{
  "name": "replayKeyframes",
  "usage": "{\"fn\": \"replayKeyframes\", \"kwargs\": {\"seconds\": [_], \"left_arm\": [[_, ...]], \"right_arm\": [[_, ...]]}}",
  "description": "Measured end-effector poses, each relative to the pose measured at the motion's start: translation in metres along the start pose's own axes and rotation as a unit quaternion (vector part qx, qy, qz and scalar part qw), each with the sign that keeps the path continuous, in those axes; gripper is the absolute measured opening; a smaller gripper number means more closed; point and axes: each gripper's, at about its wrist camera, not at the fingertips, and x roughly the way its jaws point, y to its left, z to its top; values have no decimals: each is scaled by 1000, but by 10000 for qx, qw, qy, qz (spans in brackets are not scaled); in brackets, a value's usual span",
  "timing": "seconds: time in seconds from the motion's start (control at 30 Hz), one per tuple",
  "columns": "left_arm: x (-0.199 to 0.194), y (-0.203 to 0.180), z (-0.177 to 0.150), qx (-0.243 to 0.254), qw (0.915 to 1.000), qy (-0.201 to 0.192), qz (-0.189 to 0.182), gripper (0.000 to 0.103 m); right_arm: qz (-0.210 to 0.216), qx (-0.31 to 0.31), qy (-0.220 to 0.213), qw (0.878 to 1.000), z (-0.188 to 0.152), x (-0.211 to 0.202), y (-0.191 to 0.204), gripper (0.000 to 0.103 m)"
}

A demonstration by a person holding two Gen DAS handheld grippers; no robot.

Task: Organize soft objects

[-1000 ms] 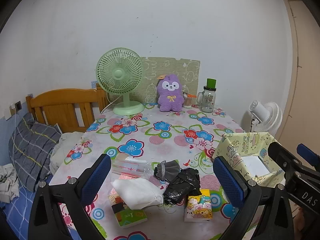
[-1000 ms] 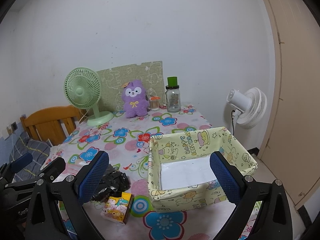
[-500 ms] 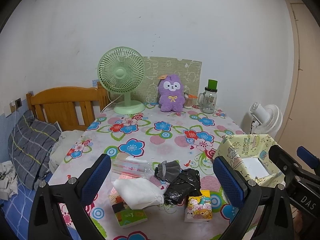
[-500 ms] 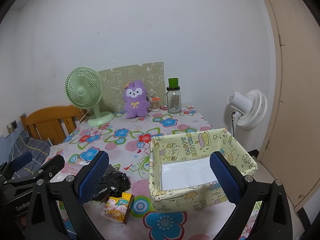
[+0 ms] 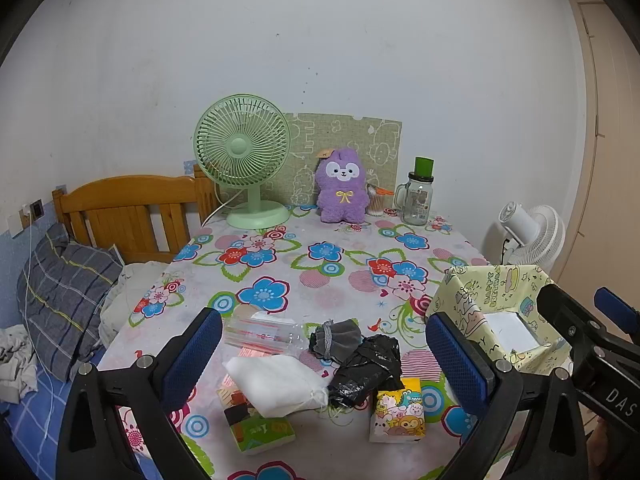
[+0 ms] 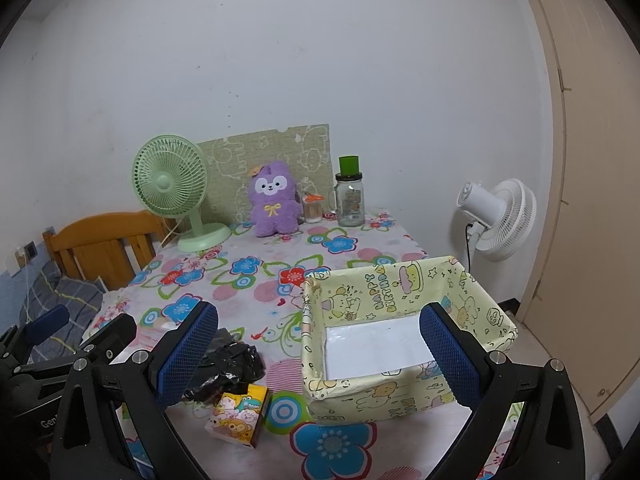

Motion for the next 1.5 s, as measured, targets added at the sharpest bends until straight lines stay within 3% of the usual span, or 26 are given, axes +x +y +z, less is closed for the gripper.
{"fn": "replayKeyframes", "kwargs": {"seconds": [0.53,1.03,1.5], "left_arm": [[3,4,-1,82,9999,-63,113,102],[26,19,-21,149,9995,277,18,101],[51,37,-37,223,9975,676,40,98]], "right_arm": [[21,12,49,10000,-1,0,5,102],[137,-2,349,9993,-14,27,29,102],[567,-170,793,9951,-34,60,69,102]]}}
